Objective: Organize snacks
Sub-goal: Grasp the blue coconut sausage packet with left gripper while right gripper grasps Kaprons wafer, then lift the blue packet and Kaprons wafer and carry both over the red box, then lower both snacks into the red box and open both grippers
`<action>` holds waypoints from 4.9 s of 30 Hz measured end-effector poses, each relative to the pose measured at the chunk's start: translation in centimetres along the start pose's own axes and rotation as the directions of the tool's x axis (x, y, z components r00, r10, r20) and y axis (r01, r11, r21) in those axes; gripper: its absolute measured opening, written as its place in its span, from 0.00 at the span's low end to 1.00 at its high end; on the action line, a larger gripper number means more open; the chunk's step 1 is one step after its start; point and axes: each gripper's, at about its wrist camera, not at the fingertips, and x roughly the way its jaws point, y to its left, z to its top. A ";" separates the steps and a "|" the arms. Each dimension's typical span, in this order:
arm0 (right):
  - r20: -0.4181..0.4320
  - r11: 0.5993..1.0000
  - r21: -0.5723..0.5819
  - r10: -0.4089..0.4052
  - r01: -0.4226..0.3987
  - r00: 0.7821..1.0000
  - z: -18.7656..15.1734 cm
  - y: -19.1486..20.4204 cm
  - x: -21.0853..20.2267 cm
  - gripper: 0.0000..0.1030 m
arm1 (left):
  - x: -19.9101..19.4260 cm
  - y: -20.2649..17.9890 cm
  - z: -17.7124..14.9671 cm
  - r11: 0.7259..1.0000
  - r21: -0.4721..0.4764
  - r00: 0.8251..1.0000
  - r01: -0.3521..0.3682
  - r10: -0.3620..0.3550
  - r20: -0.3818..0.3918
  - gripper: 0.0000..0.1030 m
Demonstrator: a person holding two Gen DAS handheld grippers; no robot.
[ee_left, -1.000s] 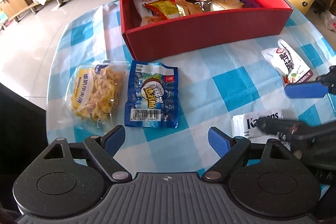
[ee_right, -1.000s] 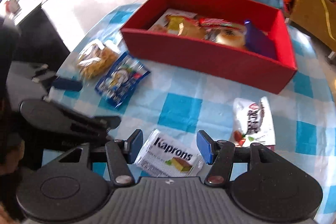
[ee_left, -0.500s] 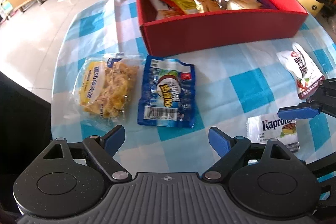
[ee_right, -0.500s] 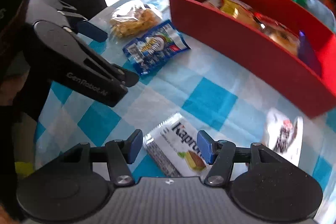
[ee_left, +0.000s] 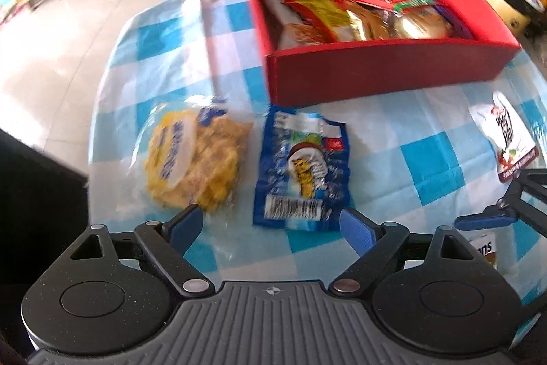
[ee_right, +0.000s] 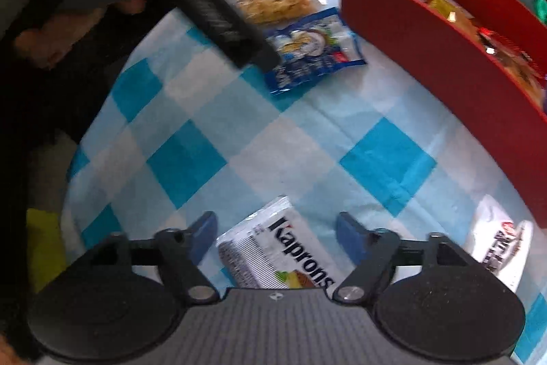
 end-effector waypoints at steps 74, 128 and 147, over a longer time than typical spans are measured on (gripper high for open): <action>0.324 0.820 0.540 -0.409 0.188 0.853 1.8 -9.8 -12.6 0.51 | -4.3 -7.5 6.3 0.994 0.085 0.969 0.066 -0.084 0.234 0.72; 0.283 0.724 0.661 -0.482 0.195 0.829 6.8 -21.1 -8.9 0.57 | 0.7 -6.1 15.0 0.997 -0.004 0.965 -0.082 0.080 0.252 0.84; 0.276 0.724 0.668 -0.459 0.175 0.844 5.4 -19.2 -9.8 0.60 | -0.7 -5.3 13.8 0.997 -0.021 0.961 -0.079 0.081 0.263 0.84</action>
